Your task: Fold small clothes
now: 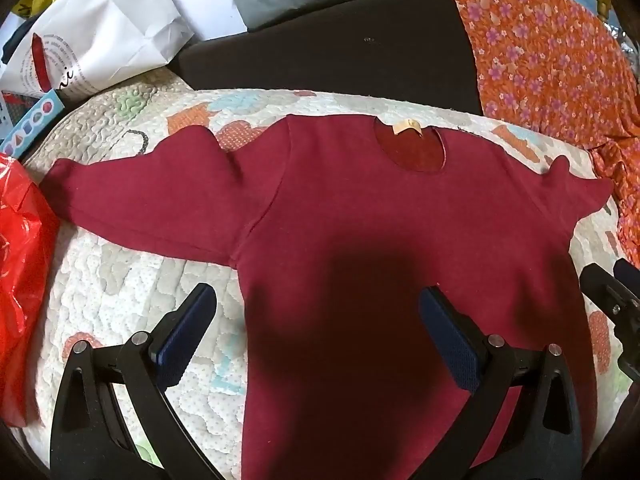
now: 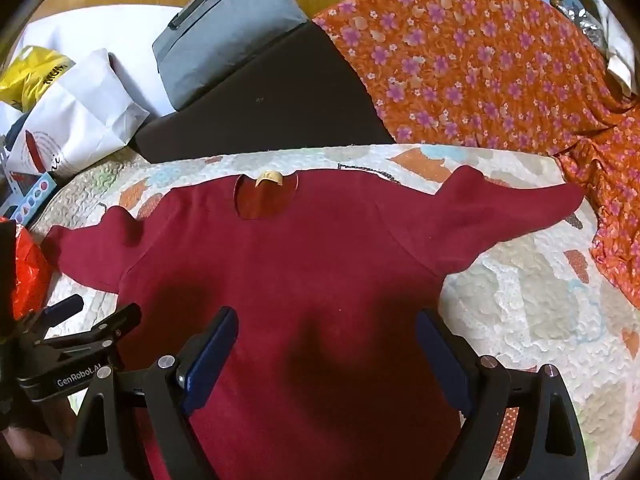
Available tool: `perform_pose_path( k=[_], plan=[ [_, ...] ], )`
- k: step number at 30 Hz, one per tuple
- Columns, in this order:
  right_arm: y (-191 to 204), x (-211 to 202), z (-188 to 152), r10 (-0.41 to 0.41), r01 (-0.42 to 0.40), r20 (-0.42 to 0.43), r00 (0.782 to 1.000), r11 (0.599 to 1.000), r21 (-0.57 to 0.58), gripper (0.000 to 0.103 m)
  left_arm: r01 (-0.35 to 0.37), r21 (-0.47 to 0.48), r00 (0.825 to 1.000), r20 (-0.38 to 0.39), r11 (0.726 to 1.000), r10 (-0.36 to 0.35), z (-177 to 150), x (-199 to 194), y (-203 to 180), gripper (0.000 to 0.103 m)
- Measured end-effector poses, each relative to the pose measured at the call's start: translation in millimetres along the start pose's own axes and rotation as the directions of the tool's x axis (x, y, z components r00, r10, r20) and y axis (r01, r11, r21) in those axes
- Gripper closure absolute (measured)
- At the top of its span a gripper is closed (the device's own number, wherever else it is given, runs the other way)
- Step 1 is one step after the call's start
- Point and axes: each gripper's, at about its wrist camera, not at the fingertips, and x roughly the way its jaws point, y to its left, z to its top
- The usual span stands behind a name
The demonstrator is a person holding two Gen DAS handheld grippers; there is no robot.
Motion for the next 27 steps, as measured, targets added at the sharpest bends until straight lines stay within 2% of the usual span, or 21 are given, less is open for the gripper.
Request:
perform_pose_path(
  k=[13,27],
  plan=[
    [7.3,16.4,-0.3,0.000,0.002,-0.056,0.998,0.999,0.038,0.014,-0.010,-0.005,1.000,-0.004,1.000,0.010,0.0,2.8,3.1,0.001],
    [19.0,29.5,-2.2,0.004,-0.003,-0.109,0.994,1.000,0.005,0.014,-0.011,-0.010,1.000,-0.014,1.000,0.010,-0.4,7.5,7.6,0.001]
  ],
)
